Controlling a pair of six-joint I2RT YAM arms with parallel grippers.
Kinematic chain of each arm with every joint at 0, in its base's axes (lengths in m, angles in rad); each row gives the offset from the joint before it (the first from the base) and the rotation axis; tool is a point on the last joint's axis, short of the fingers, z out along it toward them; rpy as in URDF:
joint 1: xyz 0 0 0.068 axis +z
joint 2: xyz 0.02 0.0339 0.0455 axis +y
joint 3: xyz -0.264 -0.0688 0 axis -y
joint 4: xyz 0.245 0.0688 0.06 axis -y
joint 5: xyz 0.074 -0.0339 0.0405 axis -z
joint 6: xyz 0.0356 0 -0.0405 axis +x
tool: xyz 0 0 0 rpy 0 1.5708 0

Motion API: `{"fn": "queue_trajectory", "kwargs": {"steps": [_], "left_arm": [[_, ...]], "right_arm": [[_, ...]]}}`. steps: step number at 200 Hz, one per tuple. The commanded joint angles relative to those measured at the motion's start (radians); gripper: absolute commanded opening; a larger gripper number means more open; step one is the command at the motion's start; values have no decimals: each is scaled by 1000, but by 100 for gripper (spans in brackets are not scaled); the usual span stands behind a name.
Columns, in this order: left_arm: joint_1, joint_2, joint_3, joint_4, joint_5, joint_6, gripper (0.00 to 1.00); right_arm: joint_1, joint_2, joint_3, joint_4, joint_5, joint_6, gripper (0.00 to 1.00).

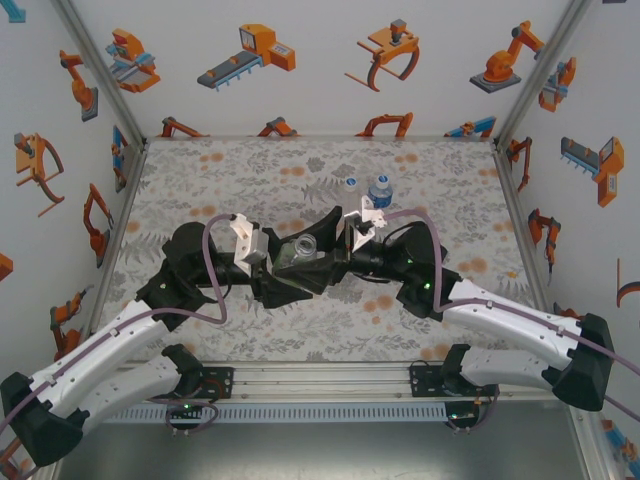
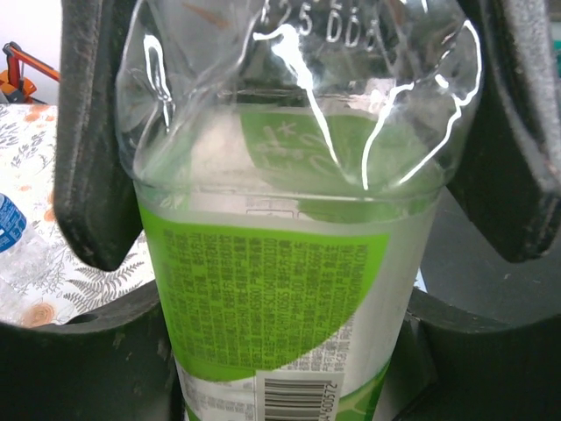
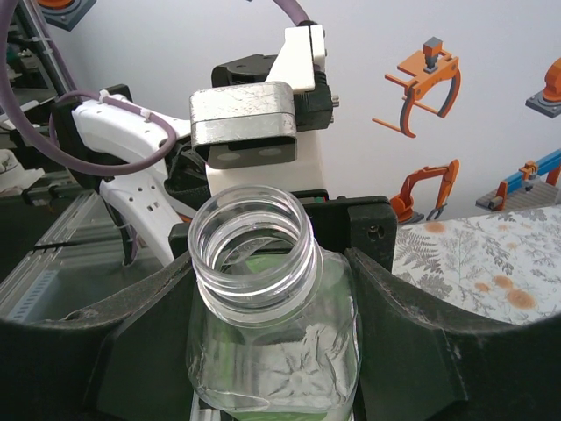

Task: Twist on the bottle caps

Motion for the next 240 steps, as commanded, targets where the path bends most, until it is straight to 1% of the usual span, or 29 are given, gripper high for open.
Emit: {"fn": "queue_trajectory", "kwargs": {"steps": [1,19,23,27,31,36,41,49,57,68,84,113,119,128,134,136,147,158,177,190,199,219,240], "left_arm": [[-6,-18,35,20,23,0,51],[-6,-20,37,27,23,-1,46],[-6,-21,38,25,24,-1,44],[-6,-23,38,23,23,1,43],[-6,-25,40,20,23,1,42],[-6,-25,42,14,20,5,41],[-6,-25,44,4,17,8,40],[-7,-26,50,-14,10,21,39],[-6,-28,58,-42,4,37,38],[-5,-31,70,-93,-15,69,34],[0,-40,87,-162,-49,111,23],[38,-49,108,-223,-60,118,9],[53,-47,117,-240,-60,112,9],[73,-37,138,-279,-58,109,4],[92,-28,155,-314,-52,112,0],[98,-24,162,-327,-47,115,0],[131,-4,192,-395,-12,138,0],[156,12,209,-439,29,164,0],[177,20,196,-420,110,190,0],[187,19,176,-379,140,186,1],[194,22,176,-382,143,194,2],[223,28,181,-419,141,225,3],[258,27,166,-427,112,239,5]], "right_arm": [[7,5,28,14,23,-24,14],[7,4,22,11,29,-26,14],[7,1,22,10,31,-27,16],[8,1,21,8,35,-30,21],[8,-2,20,4,40,-32,29],[8,-7,20,-4,52,-38,44],[9,-13,18,-12,64,-43,55],[10,-24,15,-27,89,-56,66],[10,-40,12,-52,121,-75,73],[7,-66,12,-100,157,-109,79],[8,-110,20,-180,201,-161,83],[5,-183,26,-304,288,-217,91],[4,-193,30,-337,302,-229,92],[3,-210,40,-394,322,-246,92],[1,-219,51,-436,333,-254,89],[-1,-223,55,-459,333,-259,87],[-4,-234,73,-544,339,-283,84],[-6,-240,93,-630,379,-291,82],[-12,-240,97,-741,442,-282,74],[-13,-234,86,-791,479,-258,65],[-13,-228,77,-825,516,-230,60],[-16,-211,44,-880,587,-149,56],[-31,-197,-15,-888,600,-69,51]]}}
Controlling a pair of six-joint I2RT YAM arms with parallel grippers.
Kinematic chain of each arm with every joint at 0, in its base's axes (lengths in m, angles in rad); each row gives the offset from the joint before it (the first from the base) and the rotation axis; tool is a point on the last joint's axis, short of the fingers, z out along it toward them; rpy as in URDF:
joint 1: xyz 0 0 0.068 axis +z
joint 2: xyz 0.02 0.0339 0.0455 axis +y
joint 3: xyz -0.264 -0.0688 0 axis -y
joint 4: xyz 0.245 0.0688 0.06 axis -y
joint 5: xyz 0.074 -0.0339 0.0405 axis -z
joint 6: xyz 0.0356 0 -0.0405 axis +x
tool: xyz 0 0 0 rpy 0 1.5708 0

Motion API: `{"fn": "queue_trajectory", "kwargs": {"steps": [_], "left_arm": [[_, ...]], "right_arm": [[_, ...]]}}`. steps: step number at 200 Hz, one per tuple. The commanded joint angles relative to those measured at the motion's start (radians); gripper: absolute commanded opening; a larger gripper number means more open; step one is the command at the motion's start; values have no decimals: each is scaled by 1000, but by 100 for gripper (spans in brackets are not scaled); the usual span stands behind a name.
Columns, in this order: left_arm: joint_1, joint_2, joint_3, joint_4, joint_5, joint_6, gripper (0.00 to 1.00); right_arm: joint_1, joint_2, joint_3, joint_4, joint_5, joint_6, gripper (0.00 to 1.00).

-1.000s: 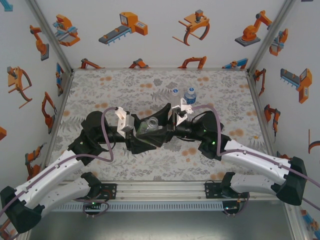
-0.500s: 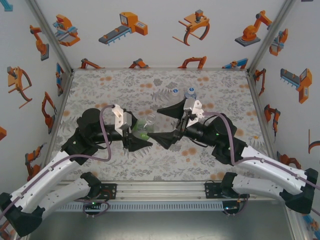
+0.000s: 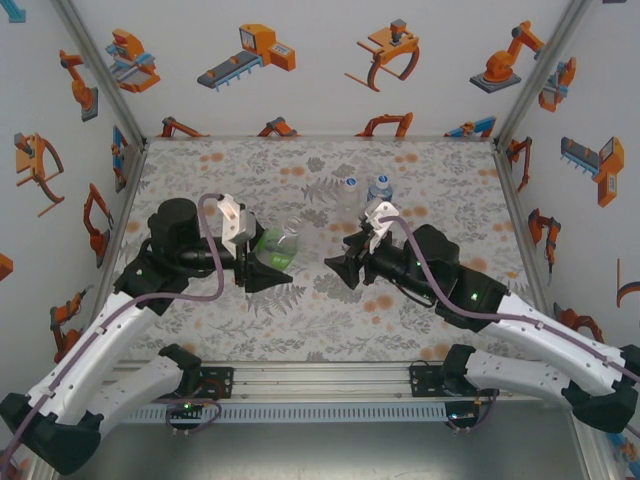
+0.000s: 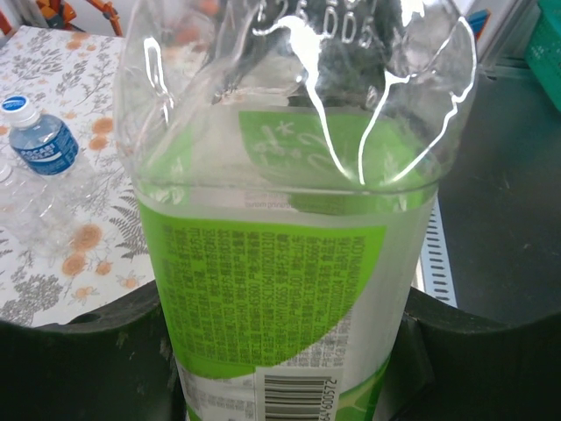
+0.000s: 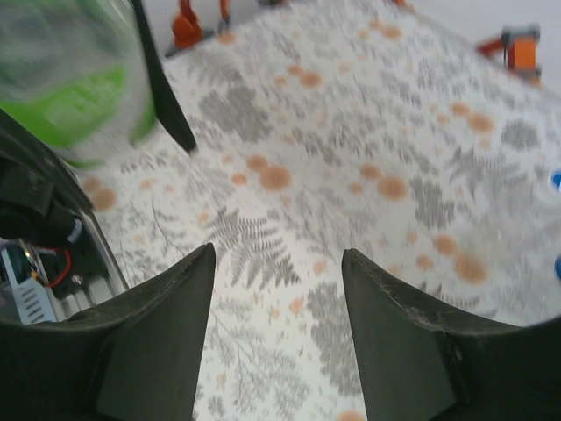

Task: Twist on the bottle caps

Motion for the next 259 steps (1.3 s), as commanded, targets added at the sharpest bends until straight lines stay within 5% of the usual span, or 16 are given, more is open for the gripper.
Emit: {"fn": "queue_trajectory", "kwargs": {"steps": [1,82,128,176,259], "left_arm": [[34,-2,-13,-26,14,55,5],[59,-3,-62,-88,-199,122,9],[59,-43,-80,-103,-273,132,10],[60,-41,-82,-108,-316,141,11],[56,-15,-83,-104,-371,133,13]], "right_arm": [[-18,14,-61,-83,83,120,50],[-204,215,-87,-253,26,416,43],[-251,372,-25,-301,0,451,48],[-254,405,-77,-273,115,481,49],[-274,643,37,-254,48,432,46]]}}
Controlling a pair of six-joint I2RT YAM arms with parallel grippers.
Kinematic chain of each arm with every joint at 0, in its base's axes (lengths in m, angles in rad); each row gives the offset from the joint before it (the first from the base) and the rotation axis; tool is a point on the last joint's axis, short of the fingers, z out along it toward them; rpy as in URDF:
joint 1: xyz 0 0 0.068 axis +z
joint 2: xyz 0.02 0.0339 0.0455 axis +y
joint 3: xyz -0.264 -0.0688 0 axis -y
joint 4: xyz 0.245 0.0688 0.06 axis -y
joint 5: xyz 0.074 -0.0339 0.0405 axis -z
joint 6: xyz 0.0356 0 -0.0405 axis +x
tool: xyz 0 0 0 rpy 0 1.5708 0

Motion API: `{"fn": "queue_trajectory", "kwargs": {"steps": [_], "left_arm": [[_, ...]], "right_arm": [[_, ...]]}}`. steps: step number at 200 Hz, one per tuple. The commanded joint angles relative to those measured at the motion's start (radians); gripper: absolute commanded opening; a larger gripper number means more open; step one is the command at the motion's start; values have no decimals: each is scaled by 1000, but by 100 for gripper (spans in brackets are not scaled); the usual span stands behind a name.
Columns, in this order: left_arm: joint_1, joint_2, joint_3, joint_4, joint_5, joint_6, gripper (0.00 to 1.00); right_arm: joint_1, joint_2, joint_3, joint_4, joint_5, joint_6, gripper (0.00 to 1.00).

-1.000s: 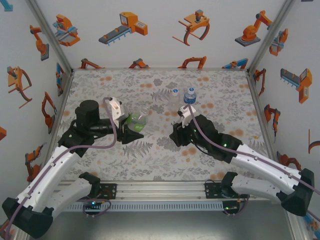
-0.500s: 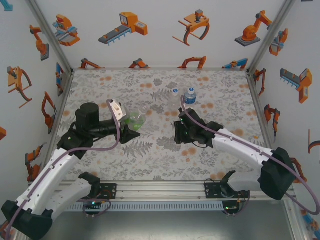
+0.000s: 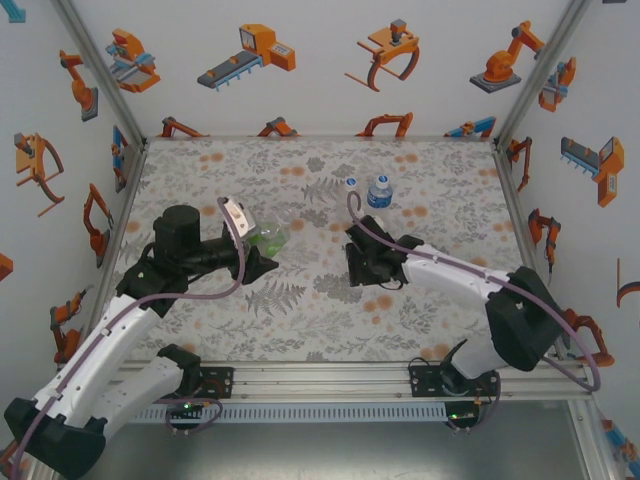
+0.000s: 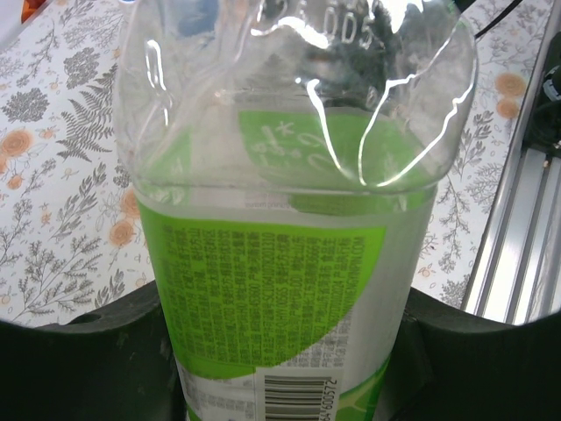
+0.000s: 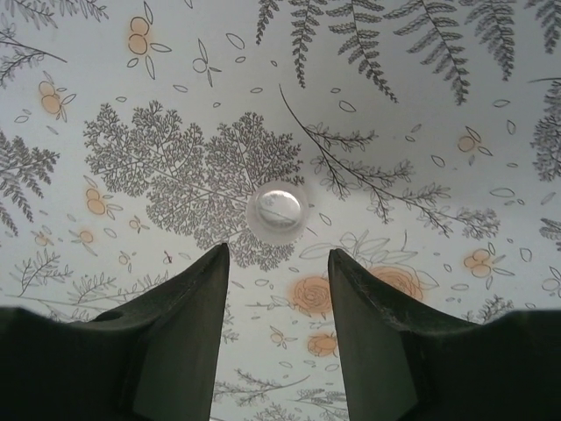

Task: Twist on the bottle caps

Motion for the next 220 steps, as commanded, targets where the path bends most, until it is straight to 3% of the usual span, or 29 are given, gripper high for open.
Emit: {"fn": "queue_trajectory", "kwargs": {"steps": [1,41,220], "left_arm": [[3,4,-6,-2,-16,14,13],[1,-2,-7,-7,-24,19,13],[0,0,-6,-17,-27,24,13]], "right_arm": [[-3,39,48,15,-15,-17,46],[-3,81,61,27,-13,-19,42],[-3,107,27,21,-25,-14,43]]}}
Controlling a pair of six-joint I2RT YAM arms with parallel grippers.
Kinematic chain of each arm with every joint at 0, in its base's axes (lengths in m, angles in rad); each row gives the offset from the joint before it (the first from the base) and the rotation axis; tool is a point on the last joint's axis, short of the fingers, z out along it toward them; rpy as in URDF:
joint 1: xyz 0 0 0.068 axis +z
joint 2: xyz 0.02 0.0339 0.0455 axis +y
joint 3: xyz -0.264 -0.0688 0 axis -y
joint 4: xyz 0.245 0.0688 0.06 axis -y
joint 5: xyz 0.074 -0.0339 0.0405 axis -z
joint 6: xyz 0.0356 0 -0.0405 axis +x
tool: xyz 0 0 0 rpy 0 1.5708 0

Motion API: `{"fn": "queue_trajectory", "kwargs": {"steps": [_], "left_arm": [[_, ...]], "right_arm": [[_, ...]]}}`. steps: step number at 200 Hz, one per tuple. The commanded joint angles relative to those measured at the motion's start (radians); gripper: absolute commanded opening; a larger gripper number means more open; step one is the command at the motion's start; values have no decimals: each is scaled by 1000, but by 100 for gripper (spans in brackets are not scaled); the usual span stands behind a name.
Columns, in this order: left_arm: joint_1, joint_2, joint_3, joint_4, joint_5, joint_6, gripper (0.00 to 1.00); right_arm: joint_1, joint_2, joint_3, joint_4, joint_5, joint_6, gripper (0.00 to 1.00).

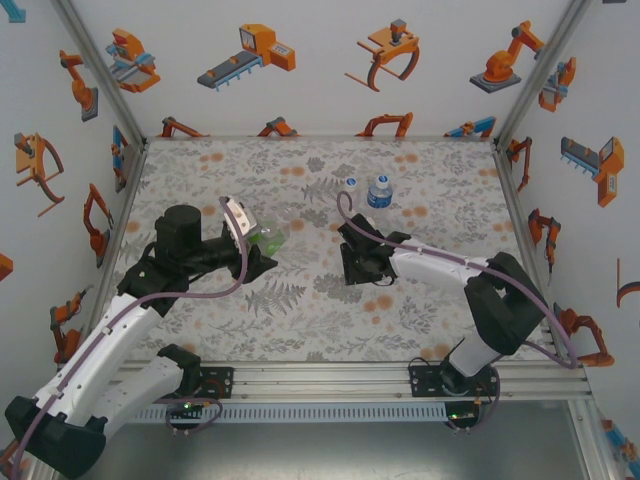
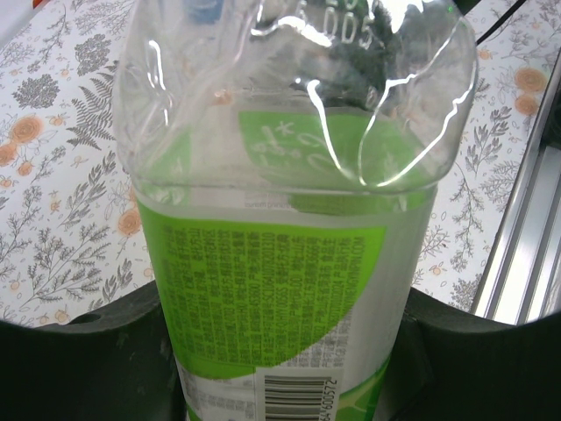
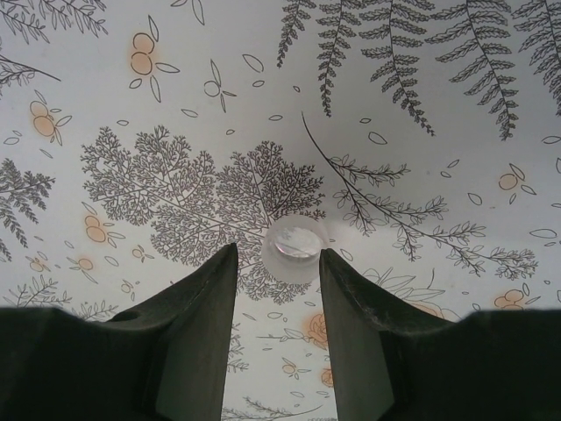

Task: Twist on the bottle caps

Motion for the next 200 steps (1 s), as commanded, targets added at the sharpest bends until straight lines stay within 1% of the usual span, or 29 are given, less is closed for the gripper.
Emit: {"fn": "queue_trajectory", "kwargs": {"steps": [1,200], "left_arm": [[0,-5,-4,-14,4,21,13],[1,-5,-2,-17,-2,20,13]], "right_arm": [[-3,7,-6,-17,-1,-8,43],[-3,34,-34,9,-32,6,43]]}}
